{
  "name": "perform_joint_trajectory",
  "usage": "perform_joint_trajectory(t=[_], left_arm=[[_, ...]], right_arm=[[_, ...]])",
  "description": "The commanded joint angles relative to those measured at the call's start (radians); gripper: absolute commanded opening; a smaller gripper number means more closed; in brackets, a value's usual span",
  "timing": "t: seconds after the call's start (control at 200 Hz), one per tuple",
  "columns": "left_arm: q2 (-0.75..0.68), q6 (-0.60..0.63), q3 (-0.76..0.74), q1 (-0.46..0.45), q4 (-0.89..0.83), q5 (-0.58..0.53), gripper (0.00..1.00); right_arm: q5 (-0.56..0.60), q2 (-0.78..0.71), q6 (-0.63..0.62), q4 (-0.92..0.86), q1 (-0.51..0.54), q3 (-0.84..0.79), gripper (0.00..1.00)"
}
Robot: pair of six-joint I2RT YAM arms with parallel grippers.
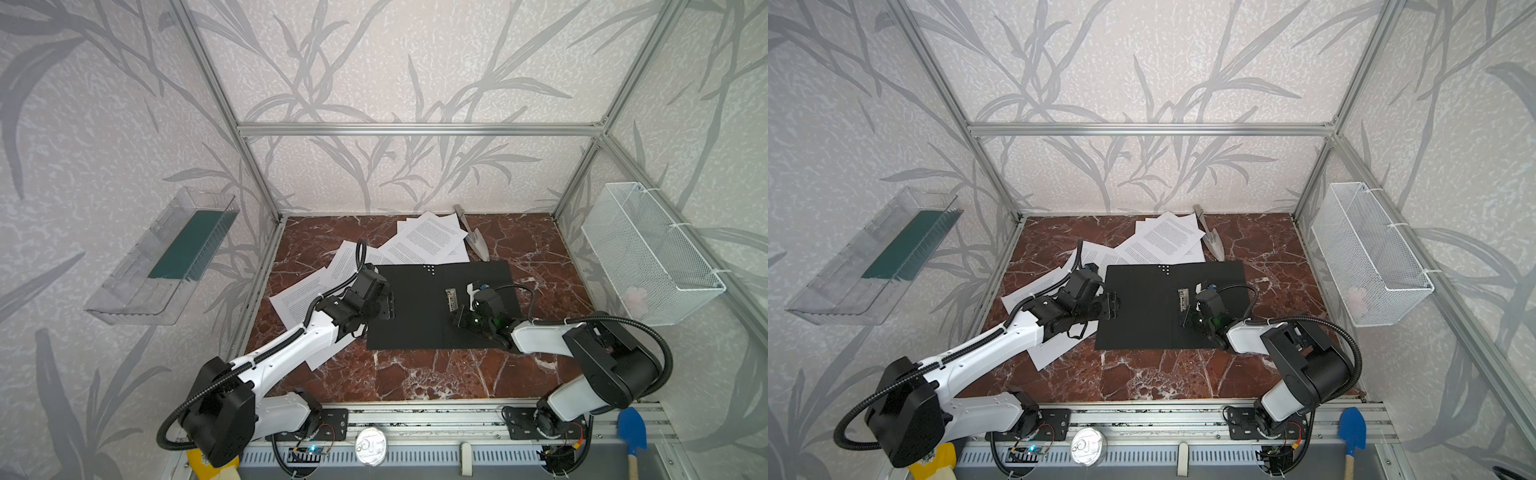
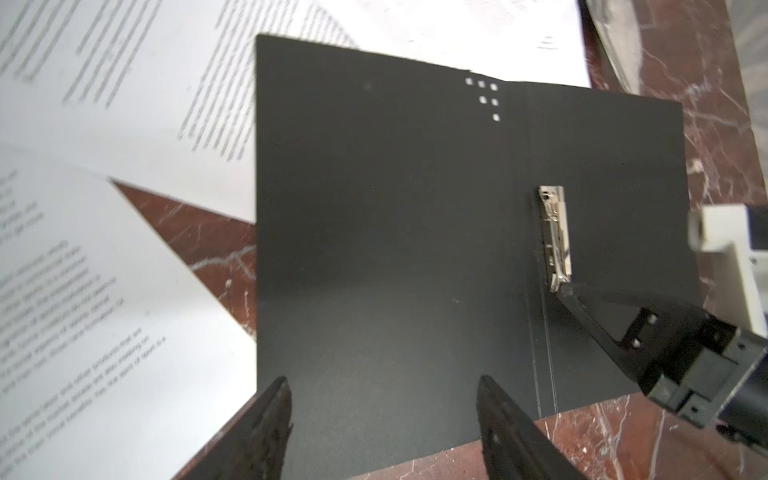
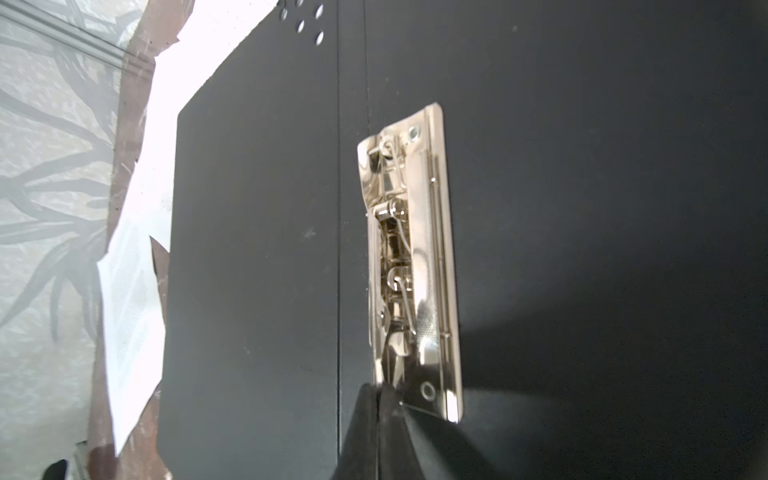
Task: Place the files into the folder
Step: 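Lower the left gripper onto the folder beside the clip while the right gripper holds it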
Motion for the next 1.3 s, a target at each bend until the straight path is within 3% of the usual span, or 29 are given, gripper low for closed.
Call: perform_joint_trajectory(t=[0.0, 0.075, 0.27, 0.475, 0.825, 1.295], left_arm=[[0.054, -0.016, 0.007, -0.023, 0.016, 0.080, 0.56], [0.103, -0.028, 0.007, -0.028, 0.056, 0.111, 0.47], [0.263, -0.036, 0.040, -0.034, 0.117, 0.189, 0.42], [0.382, -0.040, 0.032, -0.029, 0.137, 0.188, 0.40], [0.411, -0.005, -0.008, -0.017, 0.089, 0.149, 0.38], [0.445, 0.016, -0.044, 0.000, 0.124, 0.155, 0.38]], right_arm=[[-0.042, 0.047, 0.040, -0.053, 0.022, -0.038, 0.00], [-0.038, 0.053, 0.047, -0.046, 0.043, -0.030, 0.00], [-0.058, 0.054, 0.061, -0.027, 0.057, -0.024, 0.00], [-0.058, -0.006, 0.030, -0.107, 0.057, 0.003, 0.00], [-0.085, -0.030, 0.017, -0.153, 0.021, 0.033, 0.24], [-0.122, -0.022, 0.033, -0.106, -0.011, 0.042, 0.18]])
